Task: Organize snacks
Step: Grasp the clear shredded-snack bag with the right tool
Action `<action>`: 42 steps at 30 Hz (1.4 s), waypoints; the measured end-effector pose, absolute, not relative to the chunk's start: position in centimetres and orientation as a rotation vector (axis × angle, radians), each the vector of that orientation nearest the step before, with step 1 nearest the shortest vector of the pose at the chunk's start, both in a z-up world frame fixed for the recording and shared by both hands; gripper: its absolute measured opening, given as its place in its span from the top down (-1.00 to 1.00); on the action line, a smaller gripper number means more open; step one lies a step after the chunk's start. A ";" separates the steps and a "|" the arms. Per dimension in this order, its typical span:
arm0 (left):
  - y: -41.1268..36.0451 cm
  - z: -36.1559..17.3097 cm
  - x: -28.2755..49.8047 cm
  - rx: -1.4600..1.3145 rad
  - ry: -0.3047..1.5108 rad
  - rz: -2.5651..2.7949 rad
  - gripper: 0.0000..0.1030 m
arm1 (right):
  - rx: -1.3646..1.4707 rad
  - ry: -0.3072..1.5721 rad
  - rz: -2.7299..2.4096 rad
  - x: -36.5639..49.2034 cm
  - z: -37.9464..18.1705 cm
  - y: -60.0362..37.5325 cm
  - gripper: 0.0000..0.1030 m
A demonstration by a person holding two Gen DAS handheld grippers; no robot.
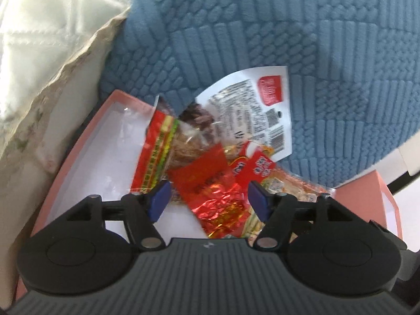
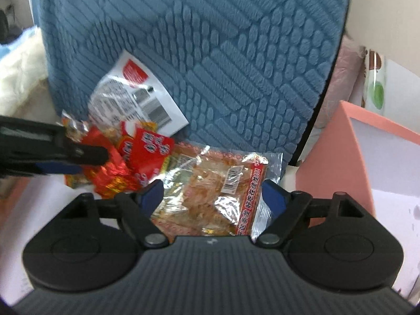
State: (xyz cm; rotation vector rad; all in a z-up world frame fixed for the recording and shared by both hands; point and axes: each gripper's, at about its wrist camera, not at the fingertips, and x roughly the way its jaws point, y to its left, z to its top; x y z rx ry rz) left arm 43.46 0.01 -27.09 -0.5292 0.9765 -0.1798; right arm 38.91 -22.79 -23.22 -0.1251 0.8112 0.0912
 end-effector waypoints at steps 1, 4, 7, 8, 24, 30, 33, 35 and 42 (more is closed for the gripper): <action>0.1 -27.4 43.6 -0.546 0.991 -0.184 -0.37 | -0.138 0.823 0.092 39.3 -23.4 -22.8 -0.66; 0.0 -28.0 43.6 -0.574 1.010 -0.202 -0.37 | -0.193 0.833 0.094 40.1 -23.8 -22.6 -0.66; -0.3 -28.6 43.8 -0.592 1.023 -0.205 -0.37 | -0.244 0.847 0.084 40.7 -24.5 -22.2 -0.67; -0.4 -28.8 43.9 -0.596 1.028 -0.201 -0.37 | -0.252 0.849 0.079 40.9 -24.6 -22.2 -0.67; -1.8 -30.2 44.1 -0.510 1.037 -0.143 -0.42 | -0.307 0.872 0.122 41.0 -27.8 -20.3 -0.94; -1.9 -30.1 44.0 -0.494 1.032 -0.141 -0.42 | -0.343 0.859 0.106 39.7 -28.4 -19.0 -0.75; -2.1 -30.2 44.0 -0.495 1.030 -0.141 -0.42 | -0.354 0.849 0.093 39.2 -27.7 -18.8 -0.55; -2.1 -30.2 44.1 -0.497 1.030 -0.142 -0.42 | -0.372 0.840 0.092 39.1 -27.4 -18.6 -0.48; -1.5 -30.0 43.8 -0.488 1.028 -0.153 -0.42 | -0.398 0.823 0.137 37.7 -26.4 -18.1 -0.11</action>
